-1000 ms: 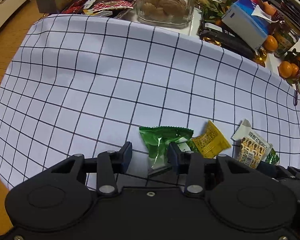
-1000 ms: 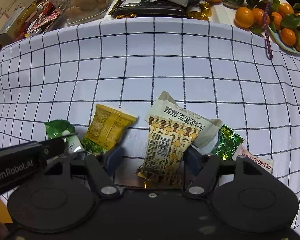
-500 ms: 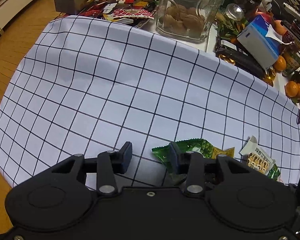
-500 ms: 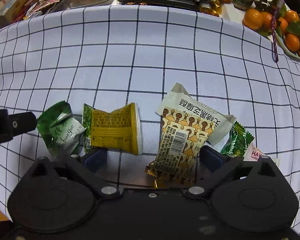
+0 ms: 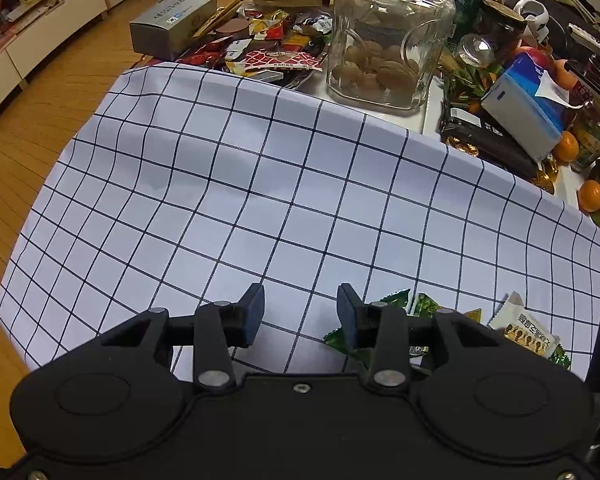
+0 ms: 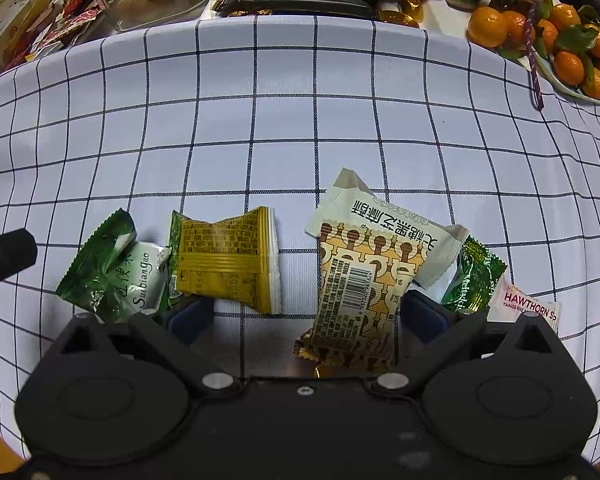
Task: Organize snacks
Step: 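Lift the green packet with the left tool while the right tool lifts the beige patterned packet, then carry the green packet and beige patterned packet over the gold tray, then lower both packets into the gold tray and open both tools, then move both open tools back to the snack packets on the cloth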
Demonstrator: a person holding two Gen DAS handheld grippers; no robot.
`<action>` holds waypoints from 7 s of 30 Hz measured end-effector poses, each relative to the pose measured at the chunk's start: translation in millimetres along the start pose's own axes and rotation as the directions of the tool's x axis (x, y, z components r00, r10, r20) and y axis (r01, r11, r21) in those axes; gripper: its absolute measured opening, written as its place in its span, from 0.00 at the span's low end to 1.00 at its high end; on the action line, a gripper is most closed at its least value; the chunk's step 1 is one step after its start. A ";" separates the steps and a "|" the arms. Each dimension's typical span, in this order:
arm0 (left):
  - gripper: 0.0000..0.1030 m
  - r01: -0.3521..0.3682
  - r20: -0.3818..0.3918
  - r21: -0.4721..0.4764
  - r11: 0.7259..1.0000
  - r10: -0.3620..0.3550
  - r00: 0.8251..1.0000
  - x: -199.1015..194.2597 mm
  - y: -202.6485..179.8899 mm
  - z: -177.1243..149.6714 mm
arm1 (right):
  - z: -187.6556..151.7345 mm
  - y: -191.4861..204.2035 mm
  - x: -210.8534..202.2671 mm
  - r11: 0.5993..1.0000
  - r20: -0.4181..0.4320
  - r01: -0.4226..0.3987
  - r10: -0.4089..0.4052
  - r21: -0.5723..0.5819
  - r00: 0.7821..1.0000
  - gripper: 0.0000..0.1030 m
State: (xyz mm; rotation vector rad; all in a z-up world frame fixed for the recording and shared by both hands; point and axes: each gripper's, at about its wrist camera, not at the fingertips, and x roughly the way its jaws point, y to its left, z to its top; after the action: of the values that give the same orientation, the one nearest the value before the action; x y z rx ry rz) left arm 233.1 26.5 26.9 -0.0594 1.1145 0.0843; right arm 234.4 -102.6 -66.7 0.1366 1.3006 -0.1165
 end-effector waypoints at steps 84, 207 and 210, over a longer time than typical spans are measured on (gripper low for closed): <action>0.38 0.072 -0.079 0.211 0.975 -0.057 0.995 -39.0 -21.5 -67.7 | -55.9 -97.4 -113.4 0.992 0.151 -0.115 0.107 0.046 0.983 0.33; 0.54 0.068 -0.109 0.206 0.976 -0.047 0.993 -67.9 -11.0 -82.1 | -161.7 -110.0 -138.0 0.955 -0.005 -0.234 0.239 0.184 0.971 0.39; 0.54 0.070 -0.121 0.200 0.977 -0.046 0.992 -59.9 -18.2 -62.8 | -132.3 -111.6 -132.6 0.959 -0.009 -0.216 0.221 0.185 0.975 0.39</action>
State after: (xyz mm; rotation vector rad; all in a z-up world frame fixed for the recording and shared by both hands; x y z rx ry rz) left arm 152.5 0.5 53.2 0.0879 1.2313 -0.0878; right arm 55.6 -189.5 22.8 0.4398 1.2949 -0.0446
